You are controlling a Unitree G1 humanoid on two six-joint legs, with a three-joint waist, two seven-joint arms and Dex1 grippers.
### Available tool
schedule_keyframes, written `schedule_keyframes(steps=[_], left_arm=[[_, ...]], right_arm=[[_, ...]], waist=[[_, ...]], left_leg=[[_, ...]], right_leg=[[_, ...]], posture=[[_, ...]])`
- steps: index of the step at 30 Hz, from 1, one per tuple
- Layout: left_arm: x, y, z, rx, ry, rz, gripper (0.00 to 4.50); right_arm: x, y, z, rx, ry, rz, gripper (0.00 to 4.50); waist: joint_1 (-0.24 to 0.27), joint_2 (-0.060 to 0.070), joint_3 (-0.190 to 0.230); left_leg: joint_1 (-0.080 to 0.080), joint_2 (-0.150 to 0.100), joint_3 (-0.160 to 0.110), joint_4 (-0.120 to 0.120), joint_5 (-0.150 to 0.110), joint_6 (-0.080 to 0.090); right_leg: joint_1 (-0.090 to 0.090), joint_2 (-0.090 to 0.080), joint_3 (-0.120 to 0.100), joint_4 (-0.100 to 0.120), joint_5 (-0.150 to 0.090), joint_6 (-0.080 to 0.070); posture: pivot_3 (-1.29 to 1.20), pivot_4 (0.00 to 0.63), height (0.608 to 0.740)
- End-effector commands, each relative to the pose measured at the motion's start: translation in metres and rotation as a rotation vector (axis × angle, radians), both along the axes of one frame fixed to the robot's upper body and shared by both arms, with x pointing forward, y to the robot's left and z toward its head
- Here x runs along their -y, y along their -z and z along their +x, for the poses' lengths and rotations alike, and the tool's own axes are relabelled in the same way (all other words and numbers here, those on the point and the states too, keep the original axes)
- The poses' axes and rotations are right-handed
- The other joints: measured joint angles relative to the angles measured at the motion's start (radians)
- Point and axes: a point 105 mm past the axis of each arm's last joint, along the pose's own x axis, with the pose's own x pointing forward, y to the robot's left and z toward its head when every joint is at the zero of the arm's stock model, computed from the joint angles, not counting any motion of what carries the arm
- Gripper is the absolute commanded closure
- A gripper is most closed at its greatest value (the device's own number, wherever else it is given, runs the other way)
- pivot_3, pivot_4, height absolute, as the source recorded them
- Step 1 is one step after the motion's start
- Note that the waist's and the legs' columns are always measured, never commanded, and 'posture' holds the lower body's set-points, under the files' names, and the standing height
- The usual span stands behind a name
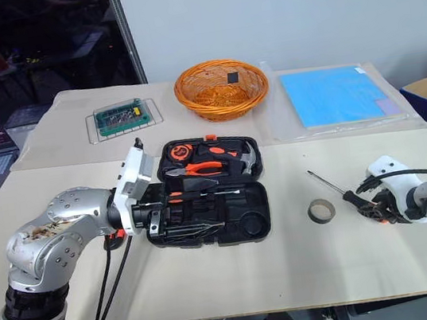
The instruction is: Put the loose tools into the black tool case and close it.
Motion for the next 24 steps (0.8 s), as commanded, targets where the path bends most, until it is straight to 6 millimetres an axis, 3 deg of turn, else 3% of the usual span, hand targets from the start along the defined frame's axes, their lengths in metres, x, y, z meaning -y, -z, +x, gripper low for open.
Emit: schedule_keyframes(steps=[1,4,6,13,19,24], left_arm=[[-0.007,-0.005,0.002,0.076,-0.088,-0.038,0.01],[-0.024,-0.005,0.013,0.089,-0.218,-0.127,0.01],[-0.039,0.0,0.012,0.086,-0.26,-0.142,0.01],[-0.101,0.017,-0.014,-0.026,-0.417,-0.179,0.01],[-0.135,0.04,-0.03,-0.068,-0.484,-0.062,0.01],[-0.136,0.04,-0.032,-0.058,-0.486,-0.061,0.01]], right_arm=[[-0.007,-0.045,0.005,0.144,-0.068,0.001,3.52],[-0.048,-0.085,0.007,0.242,-0.259,0.019,3.52],[-0.08,-0.098,0.008,0.264,-0.404,0.015,3.52],[-0.193,-0.097,0.034,0.214,-0.847,0.005,3.52],[-0.224,-0.074,0.056,0.14,-0.968,-0.102,3.52],[-0.23,-0.057,0.057,0.085,-1.0,-0.112,3.52]], waist=[[0.0,0.0,0.0],[-0.007,0.006,0.003],[-0.023,0.008,0.004],[-0.052,0.004,0.007],[-0.009,0.003,0.008],[0.005,0.003,0.008]], left_leg=[[0.0,0.0,0.0,0.0,0.0,0.0],[0.0,0.0,0.0,0.0,0.0,0.0],[0.0,0.0,0.002,0.0,0.0,0.0],[0.003,0.003,0.001,-0.002,0.0,0.0],[-0.011,0.001,0.002,-0.002,0.0,0.0],[-0.023,0.002,0.003,-0.002,0.001,-0.001]], right_leg=[[0.0,0.0,0.0,0.0,0.0,0.0],[-0.001,0.0,0.001,0.001,0.0,0.001],[-0.003,0.0,0.002,0.003,0.001,0.002],[-0.006,0.001,0.002,0.005,-0.002,-0.007],[-0.022,-0.001,0.0,0.004,0.004,-0.01],[-0.031,-0.001,-0.001,0.007,0.006,-0.009]], posture=[[0.0,0.15,0.74],[0.0,0.15,0.74],[0.0,0.15,0.74],[0.0,0.15,0.74],[0.0,0.15,0.74],[0.0,0.15,0.74]])
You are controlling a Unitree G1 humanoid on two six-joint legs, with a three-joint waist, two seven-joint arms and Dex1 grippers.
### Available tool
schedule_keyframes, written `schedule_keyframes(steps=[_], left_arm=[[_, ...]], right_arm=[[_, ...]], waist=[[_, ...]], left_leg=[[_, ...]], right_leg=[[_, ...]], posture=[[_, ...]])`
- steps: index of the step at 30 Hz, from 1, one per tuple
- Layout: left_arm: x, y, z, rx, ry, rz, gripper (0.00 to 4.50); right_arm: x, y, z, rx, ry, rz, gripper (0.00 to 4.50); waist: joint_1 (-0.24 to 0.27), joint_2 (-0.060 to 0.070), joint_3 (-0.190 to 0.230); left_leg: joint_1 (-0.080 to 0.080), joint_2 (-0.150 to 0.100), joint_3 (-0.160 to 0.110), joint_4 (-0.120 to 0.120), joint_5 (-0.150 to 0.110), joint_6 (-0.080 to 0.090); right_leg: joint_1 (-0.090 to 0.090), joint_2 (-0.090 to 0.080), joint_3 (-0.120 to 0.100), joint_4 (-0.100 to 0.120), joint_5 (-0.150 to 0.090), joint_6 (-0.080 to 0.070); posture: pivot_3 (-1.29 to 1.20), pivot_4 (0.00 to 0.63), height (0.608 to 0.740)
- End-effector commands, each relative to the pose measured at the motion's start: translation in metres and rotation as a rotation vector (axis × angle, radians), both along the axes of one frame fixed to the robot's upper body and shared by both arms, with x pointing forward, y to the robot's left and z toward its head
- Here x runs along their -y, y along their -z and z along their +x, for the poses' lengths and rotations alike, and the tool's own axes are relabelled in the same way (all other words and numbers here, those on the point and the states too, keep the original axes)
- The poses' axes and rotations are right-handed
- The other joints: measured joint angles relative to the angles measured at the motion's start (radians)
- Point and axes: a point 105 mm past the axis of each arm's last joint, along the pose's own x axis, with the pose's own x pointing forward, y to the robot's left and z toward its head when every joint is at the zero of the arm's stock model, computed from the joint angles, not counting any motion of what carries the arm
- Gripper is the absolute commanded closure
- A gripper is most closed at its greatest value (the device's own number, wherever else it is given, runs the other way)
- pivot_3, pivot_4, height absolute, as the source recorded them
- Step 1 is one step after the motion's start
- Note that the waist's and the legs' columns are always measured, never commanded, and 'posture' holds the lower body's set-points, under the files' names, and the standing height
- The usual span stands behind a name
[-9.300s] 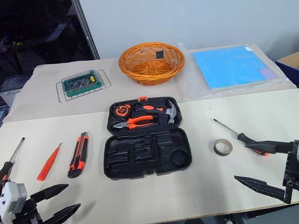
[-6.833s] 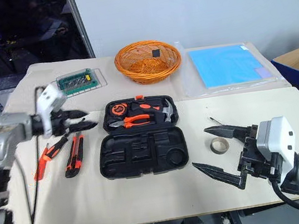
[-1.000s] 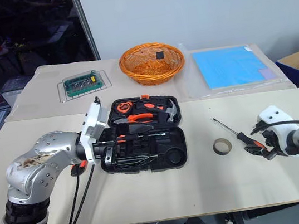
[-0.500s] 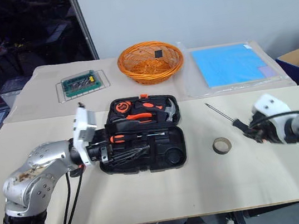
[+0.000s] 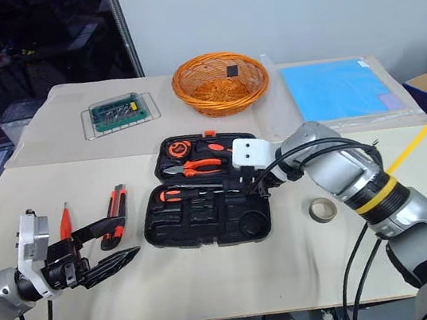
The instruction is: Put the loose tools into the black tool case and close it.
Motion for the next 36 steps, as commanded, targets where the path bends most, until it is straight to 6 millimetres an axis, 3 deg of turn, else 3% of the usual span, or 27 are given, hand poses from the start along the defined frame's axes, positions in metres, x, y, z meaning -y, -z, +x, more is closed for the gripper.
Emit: schedule_keyframes(steps=[1,6,14,16,17,23,26,33,34,36], left_arm=[[0.001,-0.011,-0.002,0.065,0.015,0.019,0.01],[-0.003,-0.002,0.001,0.07,0.007,0.014,0.01],[-0.004,0.006,-0.001,0.08,0.03,0.024,0.01],[-0.003,0.007,-0.002,0.078,0.037,0.026,0.01],[-0.003,0.007,-0.002,0.078,0.039,0.028,0.01],[0.0,0.008,0.002,0.076,0.041,0.028,0.01],[0.004,0.006,0.005,0.076,0.04,0.025,0.01],[0.022,-0.004,0.008,0.089,0.047,0.014,0.01],[0.023,-0.006,0.009,0.089,0.047,0.014,0.01],[0.026,-0.008,0.01,0.092,0.045,0.017,0.01]], right_arm=[[0.0,-0.003,0.0,0.019,-0.034,-0.029,3.52],[-0.007,0.008,-0.007,-0.028,-0.054,-0.039,3.52],[-0.011,0.021,-0.001,-0.043,-0.036,-0.074,3.52],[-0.01,0.023,0.003,-0.043,-0.017,-0.07,2.51],[-0.01,0.024,0.004,-0.044,-0.014,-0.069,2.31],[-0.011,0.023,-0.001,-0.071,-0.038,-0.056,2.31],[-0.017,0.008,-0.008,-0.072,-0.059,0.029,1.69],[-0.028,-0.041,-0.027,-0.033,-0.111,0.378,1.69],[-0.029,-0.045,-0.029,-0.027,-0.116,0.419,2.21],[-0.031,-0.046,-0.03,-0.006,-0.094,0.504,2.71]], waist=[[0.0,0.0,0.0],[-0.004,0.0,0.0],[-0.007,0.0,0.0],[-0.012,0.0,-0.001],[-0.012,0.0,-0.001],[-0.011,0.0,-0.001],[-0.007,0.0,-0.001],[-0.011,0.0,-0.001],[-0.01,0.0,-0.001],[-0.008,0.0,-0.001]], left_leg=[[0.0,0.0,0.0,0.0,0.0,0.0],[0.0,0.001,0.0,0.0,0.0,0.0],[0.001,0.001,0.0,0.0,0.0,0.0],[0.004,0.002,0.001,0.0,0.0,0.0],[0.005,0.002,0.001,0.0,0.0,0.0],[0.011,0.002,0.002,0.0,0.0,0.0],[0.011,0.003,0.002,0.0,0.0,0.0],[0.006,0.003,0.003,-0.001,0.0,0.0],[0.006,0.003,0.003,-0.001,0.0,0.0],[0.007,0.003,0.002,-0.001,0.0,0.0]], right_leg=[[0.0,0.0,0.0,0.0,0.0,0.0],[0.0,0.001,-0.001,0.0,0.0,-0.001],[0.001,0.001,-0.001,0.001,0.0,-0.001],[0.002,0.001,-0.001,0.001,0.001,-0.001],[0.003,0.001,-0.001,0.001,0.001,-0.002],[0.004,0.002,-0.001,0.001,0.001,-0.002],[0.004,0.001,-0.001,0.002,0.001,-0.002],[0.001,0.001,0.0,0.007,0.001,-0.002],[0.001,0.002,0.0,0.007,0.001,-0.002],[0.001,0.002,-0.001,0.009,0.001,-0.003]], posture=[[0.0,0.15,0.74],[0.0,0.15,0.74],[0.0,0.15,0.74],[0.0,0.15,0.74],[0.0,0.15,0.74],[0.0,0.15,0.74],[0.0,0.15,0.74],[0.0,0.15,0.74],[0.0,0.15,0.74],[0.0,0.15,0.74]])
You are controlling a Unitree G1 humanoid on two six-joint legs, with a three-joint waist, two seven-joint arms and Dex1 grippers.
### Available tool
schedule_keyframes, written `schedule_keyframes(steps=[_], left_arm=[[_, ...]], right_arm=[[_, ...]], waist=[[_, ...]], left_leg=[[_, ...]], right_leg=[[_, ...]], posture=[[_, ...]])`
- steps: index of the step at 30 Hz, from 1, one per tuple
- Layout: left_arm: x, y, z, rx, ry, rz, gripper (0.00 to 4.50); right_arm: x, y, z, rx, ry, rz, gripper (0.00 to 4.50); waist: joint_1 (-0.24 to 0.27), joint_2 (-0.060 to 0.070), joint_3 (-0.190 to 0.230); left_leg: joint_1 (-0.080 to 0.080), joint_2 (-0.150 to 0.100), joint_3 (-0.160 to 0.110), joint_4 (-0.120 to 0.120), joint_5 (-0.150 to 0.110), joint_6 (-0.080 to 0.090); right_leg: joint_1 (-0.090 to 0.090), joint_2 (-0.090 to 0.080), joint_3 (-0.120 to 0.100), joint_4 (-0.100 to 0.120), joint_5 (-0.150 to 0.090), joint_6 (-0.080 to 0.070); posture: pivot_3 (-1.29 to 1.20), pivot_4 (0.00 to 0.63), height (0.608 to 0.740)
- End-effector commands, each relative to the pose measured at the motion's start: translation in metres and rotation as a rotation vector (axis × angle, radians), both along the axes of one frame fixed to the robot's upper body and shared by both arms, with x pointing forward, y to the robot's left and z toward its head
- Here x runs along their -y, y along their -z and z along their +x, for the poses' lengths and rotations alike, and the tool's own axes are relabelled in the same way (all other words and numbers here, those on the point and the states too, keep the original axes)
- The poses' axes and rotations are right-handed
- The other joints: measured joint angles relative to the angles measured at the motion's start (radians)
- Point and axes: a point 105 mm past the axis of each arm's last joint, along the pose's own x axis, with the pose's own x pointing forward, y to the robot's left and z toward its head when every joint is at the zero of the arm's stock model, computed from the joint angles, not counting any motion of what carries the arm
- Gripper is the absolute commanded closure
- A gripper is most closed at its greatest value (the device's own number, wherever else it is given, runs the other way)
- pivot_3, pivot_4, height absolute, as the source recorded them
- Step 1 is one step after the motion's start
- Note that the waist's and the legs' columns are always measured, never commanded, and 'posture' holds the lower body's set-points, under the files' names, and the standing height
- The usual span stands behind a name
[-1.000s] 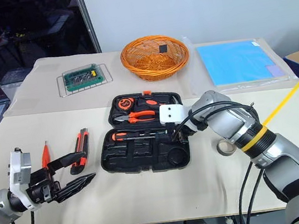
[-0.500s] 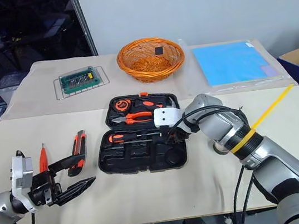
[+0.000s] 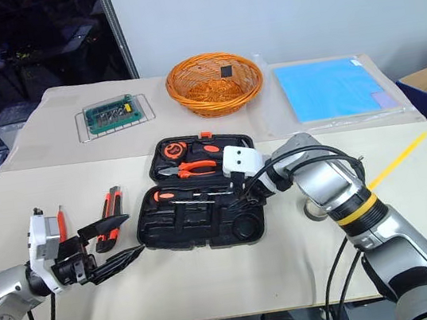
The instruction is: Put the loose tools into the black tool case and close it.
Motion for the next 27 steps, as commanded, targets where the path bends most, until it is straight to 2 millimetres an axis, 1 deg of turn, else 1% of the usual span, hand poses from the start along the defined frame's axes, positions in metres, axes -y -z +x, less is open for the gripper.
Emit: schedule_keyframes(steps=[1,2,3,5,6,8,10,12,14,16,17,18,19,20,21,22,23,24,25,26,27], left_arm=[[0.008,-0.012,0.0,0.038,0.013,0.001,0.01],[0.008,-0.013,0.001,0.04,0.007,0.002,0.01],[0.007,-0.015,0.002,0.042,0.002,0.001,0.01],[0.007,-0.016,0.002,0.046,-0.007,0.002,0.01],[0.004,-0.017,0.003,0.047,-0.011,0.004,0.01],[-0.002,-0.017,0.007,0.05,-0.041,0.007,0.01],[-0.001,-0.018,0.009,0.055,-0.076,0.007,0.01],[-0.004,-0.018,0.009,0.05,-0.088,0.015,0.01],[-0.01,-0.017,0.011,0.043,-0.106,0.018,0.01],[-0.013,-0.018,0.012,0.045,-0.124,0.022,0.01],[-0.017,-0.019,0.014,0.047,-0.141,0.022,0.01],[-0.02,-0.019,0.016,0.05,-0.164,0.027,0.01],[-0.025,-0.017,0.018,0.046,-0.189,0.033,0.01],[-0.032,-0.014,0.022,0.042,-0.226,0.04,0.01],[-0.039,-0.012,0.026,0.044,-0.278,0.053,0.01],[-0.044,-0.011,0.028,0.057,-0.347,0.058,0.01],[-0.052,-0.011,0.031,0.065,-0.425,0.058,0.01],[-0.059,-0.012,0.033,0.061,-0.502,0.049,0.01],[-0.069,-0.01,0.035,0.045,-0.587,0.045,0.01],[-0.082,-0.008,0.037,0.025,-0.685,0.062,0.01],[-0.093,-0.005,0.038,-0.011,-0.771,0.062,0.01]], right_arm=[[-0.004,-0.019,-0.002,0.089,0.038,0.168,3.08],[-0.005,-0.017,0.001,0.12,0.071,0.189,3.5],[-0.008,-0.015,0.004,0.14,0.108,0.207,3.78],[-0.01,-0.003,0.007,0.18,0.177,0.214,4.47],[-0.013,0.001,0.008,0.196,0.193,0.211,4.47],[-0.018,0.018,0.011,0.215,0.246,0.203,4.47],[-0.016,0.05,0.01,0.205,0.294,0.146,4.47],[-0.016,0.079,0.008,0.192,0.275,0.053,4.47],[-0.02,0.097,0.003,0.169,0.221,0.003,4.47],[-0.02,0.104,0.0,0.186,0.166,-0.043,4.47],[-0.022,0.105,0.002,0.198,0.148,-0.056,4.47],[-0.022,0.104,0.003,0.222,0.128,-0.07,4.47],[-0.024,0.102,0.006,0.248,0.12,-0.073,4.47],[-0.026,0.097,0.011,0.27,0.131,-0.059,4.47],[-0.028,0.086,0.018,0.306,0.156,-0.021,4.47],[-0.029,0.064,0.023,0.376,0.179,0.072,4.47],[-0.033,0.04,0.021,0.378,0.183,0.216,4.47],[-0.031,0.018,0.02,0.385,0.198,0.327,4.47],[-0.024,-0.005,0.018,0.408,0.216,0.422,4.47],[-0.021,-0.022,0.012,0.392,0.207,0.51,4.47],[-0.018,-0.032,0.006,0.378,0.186,0.545,4.47]], waist=[[0.001,0.0,0.0],[0.0,0.0,0.0],[0.0,0.0,0.0],[-0.002,0.0,0.0],[-0.002,0.0,0.0],[-0.002,0.0,0.0],[-0.002,0.0,0.0],[-0.002,0.0,0.0],[-0.009,-0.003,-0.003],[-0.015,-0.005,-0.005],[-0.018,-0.006,-0.006],[-0.022,-0.006,-0.006],[-0.024,-0.006,-0.006],[-0.027,-0.008,-0.007],[-0.028,-0.009,-0.009],[-0.028,-0.01,-0.009],[-0.031,-0.011,-0.009],[-0.031,-0.011,-0.009],[-0.031,-0.011,-0.008],[-0.029,-0.01,-0.006],[-0.028,-0.009,-0.005]], left_leg=[[0.001,0.0,0.0,0.0,0.0,0.0],[0.003,0.0,0.0,0.0,0.0,0.0],[0.004,0.0,0.0,0.0,0.0,0.0],[0.004,0.0,0.001,0.0,0.0,0.0],[0.004,0.0,0.001,0.0,0.0,-0.001],[0.003,0.0,0.001,0.0,0.0,-0.001],[0.003,0.0,0.001,0.0,0.0,-0.001],[0.004,0.0,0.001,0.0,0.0,-0.001],[0.006,0.0,0.002,0.0,0.0,-0.001],[0.012,0.0,0.001,0.0,0.0,-0.001],[0.015,0.001,0.001,0.0,0.0,-0.001],[0.019,0.001,0.001,0.0,0.0,-0.002],[0.024,0.001,0.001,0.0,-0.004,-0.007],[0.027,0.001,0.002,-0.001,-0.005,-0.009],[0.028,0.001,0.002,-0.003,-0.005,-0.009],[0.029,0.001,0.002,-0.004,-0.005,-0.01],[0.029,0.001,0.002,-0.004,-0.005,-0.01],[0.029,0.002,0.002,-0.005,-0.005,-0.01],[0.027,0.002,0.003,-0.005,-0.005,-0.01],[0.025,0.002,0.003,-0.005,-0.005,-0.009],[0.023,0.002,0.003,-0.005,-0.003,-0.007]], right_leg=[[0.0,0.0,0.0,0.0,0.0,0.0],[0.002,0.0,0.0,0.0,0.0,0.0],[0.002,0.0,0.0,0.0,0.0,0.0],[0.002,0.0,0.0,0.001,0.0,-0.001],[0.001,0.0,0.001,0.001,-0.001,-0.001],[0.001,0.0,0.001,0.001,-0.001,-0.001],[0.001,0.0,0.001,0.001,-0.001,-0.001],[0.002,0.0,0.001,0.001,-0.001,-0.001],[0.003,-0.001,0.001,0.001,-0.001,-0.001],[0.008,0.0,0.0,0.001,-0.002,-0.002],[0.009,0.0,0.0,0.001,-0.002,-0.003],[0.012,0.0,0.0,0.0,-0.006,-0.006],[0.017,-0.001,0.0,-0.001,-0.009,-0.005],[0.019,-0.001,0.0,-0.002,-0.01,-0.003],[0.02,-0.002,0.0,-0.002,-0.01,-0.003],[0.02,-0.002,0.0,-0.002,-0.01,-0.003],[0.02,-0.002,0.0,-0.002,-0.01,-0.004],[0.019,-0.001,0.0,-0.002,-0.009,-0.005],[0.02,-0.001,0.0,-0.001,-0.008,-0.006],[0.018,-0.001,0.0,0.0,-0.007,-0.007],[0.017,-0.001,0.0,0.001,-0.002,-0.007]], posture=[[0.0,0.15,0.74],[0.0,0.15,0.74],[0.0,0.15,0.74],[0.0,0.15,0.74],[0.0,0.15,0.74],[0.0,0.15,0.74],[0.0,0.15,0.74],[0.0,0.15,0.74],[0.0,0.15,0.74],[0.0,0.15,0.74],[0.0,0.15,0.74],[0.0,0.15,0.74],[0.0,0.15,0.74],[0.0,0.15,0.74],[0.0,0.15,0.74],[0.0,0.15,0.74],[0.0,0.15,0.74],[0.0,0.15,0.74],[0.0,0.15,0.74],[0.0,0.15,0.74],[0.0,0.15,0.74]])
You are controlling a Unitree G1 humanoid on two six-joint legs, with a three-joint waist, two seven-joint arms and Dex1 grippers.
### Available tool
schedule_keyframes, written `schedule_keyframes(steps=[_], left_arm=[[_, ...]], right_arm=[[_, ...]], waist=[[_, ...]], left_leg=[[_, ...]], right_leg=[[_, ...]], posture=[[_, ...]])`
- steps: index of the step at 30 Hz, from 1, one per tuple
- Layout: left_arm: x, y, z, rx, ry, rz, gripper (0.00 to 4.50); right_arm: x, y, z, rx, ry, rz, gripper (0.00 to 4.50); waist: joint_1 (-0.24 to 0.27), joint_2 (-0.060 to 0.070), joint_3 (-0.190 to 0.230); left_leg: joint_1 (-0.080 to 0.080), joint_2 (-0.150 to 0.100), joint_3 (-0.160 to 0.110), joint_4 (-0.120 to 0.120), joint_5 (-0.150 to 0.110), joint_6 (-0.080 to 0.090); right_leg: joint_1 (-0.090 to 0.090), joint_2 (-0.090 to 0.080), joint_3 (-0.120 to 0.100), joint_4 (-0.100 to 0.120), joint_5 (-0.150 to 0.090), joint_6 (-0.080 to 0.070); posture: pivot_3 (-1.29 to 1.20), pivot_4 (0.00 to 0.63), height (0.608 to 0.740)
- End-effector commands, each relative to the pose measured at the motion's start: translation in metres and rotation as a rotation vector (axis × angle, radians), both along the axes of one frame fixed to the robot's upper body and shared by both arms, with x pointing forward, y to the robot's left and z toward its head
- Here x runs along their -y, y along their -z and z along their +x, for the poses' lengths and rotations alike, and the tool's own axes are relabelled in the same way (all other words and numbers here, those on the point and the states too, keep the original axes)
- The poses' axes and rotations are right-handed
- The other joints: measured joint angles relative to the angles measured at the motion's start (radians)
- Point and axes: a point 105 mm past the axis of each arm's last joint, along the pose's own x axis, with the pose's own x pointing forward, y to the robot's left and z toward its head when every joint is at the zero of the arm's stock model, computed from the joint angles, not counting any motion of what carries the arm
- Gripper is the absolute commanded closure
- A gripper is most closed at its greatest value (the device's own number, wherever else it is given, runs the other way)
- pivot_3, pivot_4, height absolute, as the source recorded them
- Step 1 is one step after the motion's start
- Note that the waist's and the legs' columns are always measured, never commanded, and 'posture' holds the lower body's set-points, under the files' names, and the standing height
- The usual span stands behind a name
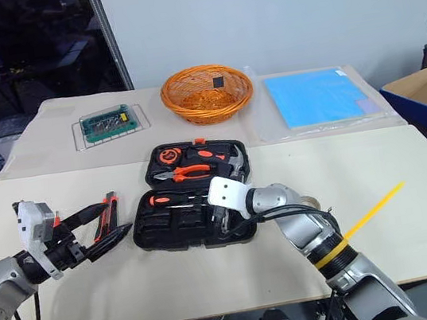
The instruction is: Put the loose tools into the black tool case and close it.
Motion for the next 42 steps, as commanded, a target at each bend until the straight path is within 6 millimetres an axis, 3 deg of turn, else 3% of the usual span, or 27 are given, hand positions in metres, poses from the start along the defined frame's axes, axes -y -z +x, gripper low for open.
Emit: schedule_keyframes(steps=[1,3,6,13,18,19,20,26,29,31,34,36,39,42], left_arm=[[-0.046,-0.004,0.004,-0.048,-0.349,0.033,0.01],[-0.064,0.0,0.003,-0.117,-0.499,0.026,0.01],[-0.081,0.013,0.001,-0.191,-0.668,0.058,0.01],[-0.1,0.049,0.001,-0.35,-0.794,0.053,0.01],[-0.094,0.068,0.013,-0.403,-0.784,0.033,0.01],[-0.089,0.072,0.016,-0.405,-0.774,0.02,0.52],[-0.086,0.074,0.018,-0.405,-0.769,0.011,0.65],[-0.078,0.082,0.017,-0.395,-0.764,-0.002,2.9],[-0.073,0.068,0.022,-0.317,-0.7,-0.032,3.9],[-0.069,0.052,0.025,-0.246,-0.617,-0.025,4.01],[-0.053,0.013,0.034,-0.125,-0.394,-0.014,4.01],[-0.045,0.001,0.035,-0.093,-0.287,0.027,4.01],[0.021,-0.016,0.019,-0.112,0.284,0.213,4.01],[0.056,-0.016,0.015,-0.083,0.625,0.423,4.01]], right_arm=[[0.018,-0.083,-0.019,0.102,-0.086,0.257,3.91],[0.025,-0.096,-0.044,0.061,-0.21,0.275,3.48],[0.04,-0.092,-0.065,0.005,-0.287,0.204,2.36],[0.054,-0.09,-0.079,-0.025,-0.329,0.134,0.03],[0.058,-0.089,-0.08,-0.014,-0.307,0.102,0.03],[0.059,-0.087,-0.081,-0.014,-0.303,0.093,0.0],[0.06,-0.087,-0.082,-0.013,-0.299,0.089,0.0],[0.064,-0.086,-0.088,-0.02,-0.29,0.081,0.0],[0.065,-0.085,-0.092,-0.023,-0.292,0.088,0.0],[0.066,-0.084,-0.094,-0.023,-0.289,0.098,0.0],[0.07,-0.085,-0.1,-0.027,-0.278,0.119,0.0],[0.072,-0.085,-0.103,-0.027,-0.27,0.124,0.0],[0.084,-0.086,-0.112,-0.029,-0.224,0.125,0.0],[0.097,-0.085,-0.124,-0.038,-0.167,0.097,0.0]], waist=[[0.003,0.0,0.001],[0.007,0.0,0.001],[0.015,-0.001,0.0],[0.016,-0.002,0.001],[0.028,-0.002,0.001],[0.031,-0.002,0.001],[0.034,-0.001,0.0],[0.044,0.003,-0.002],[0.045,0.002,-0.002],[0.047,0.002,-0.002],[0.05,-0.002,0.0],[0.048,-0.005,0.001],[0.047,-0.006,0.002],[0.057,-0.002,0.002]], left_leg=[[-0.001,0.0,0.0,0.0,0.003,0.005],[-0.001,0.001,-0.001,0.0,0.003,0.005],[-0.002,0.001,-0.002,-0.006,0.003,0.005],[-0.003,0.0,0.0,-0.007,0.002,0.004],[-0.002,0.0,0.0,-0.007,-0.002,-0.003],[-0.002,0.0,0.0,-0.007,-0.002,-0.003],[-0.002,0.0,0.0,-0.007,-0.002,-0.003],[-0.002,-0.002,0.0,-0.007,-0.002,-0.003],[-0.002,-0.002,0.0,-0.007,-0.002,-0.003],[-0.002,-0.002,0.0,-0.007,-0.002,-0.003],[-0.004,-0.002,0.0,-0.007,-0.002,-0.003],[-0.005,-0.001,-0.001,-0.007,-0.002,-0.003],[-0.007,-0.002,0.001,-0.007,-0.002,-0.003],[-0.01,-0.002,0.002,-0.007,-0.002,-0.003]], right_leg=[[-0.001,0.0,0.0,0.001,0.001,0.003],[0.0,0.001,-0.001,0.001,0.0,0.004],[0.0,0.001,-0.002,-0.004,-0.001,0.005],[-0.001,0.001,-0.002,-0.009,0.0,0.003],[-0.001,0.0,-0.002,-0.01,0.0,0.0],[-0.001,0.0,-0.002,-0.01,-0.001,-0.002],[-0.001,0.0,-0.002,-0.01,-0.001,-0.002],[0.0,-0.002,-0.002,-0.01,-0.001,-0.001],[0.001,-0.002,-0.002,-0.011,-0.001,-0.001],[0.0,-0.002,-0.002,-0.011,-0.001,-0.001],[-0.001,-0.002,-0.002,-0.011,-0.002,-0.003],[-0.002,-0.001,-0.003,-0.012,-0.002,-0.003],[-0.003,-0.002,-0.002,-0.013,-0.002,-0.003],[-0.005,-0.004,-0.002,-0.017,-0.003,-0.003]], posture=[[0.0,0.15,0.74],[0.0,0.15,0.74],[0.0,0.15,0.74],[0.0,0.15,0.74],[0.0,0.15,0.74],[0.0,0.15,0.74],[0.0,0.15,0.74],[0.0,0.15,0.74],[0.0,0.15,0.74],[0.0,0.15,0.74],[0.0,0.15,0.74],[0.0,0.15,0.74],[0.0,0.15,0.74],[0.0,0.15,0.74]])
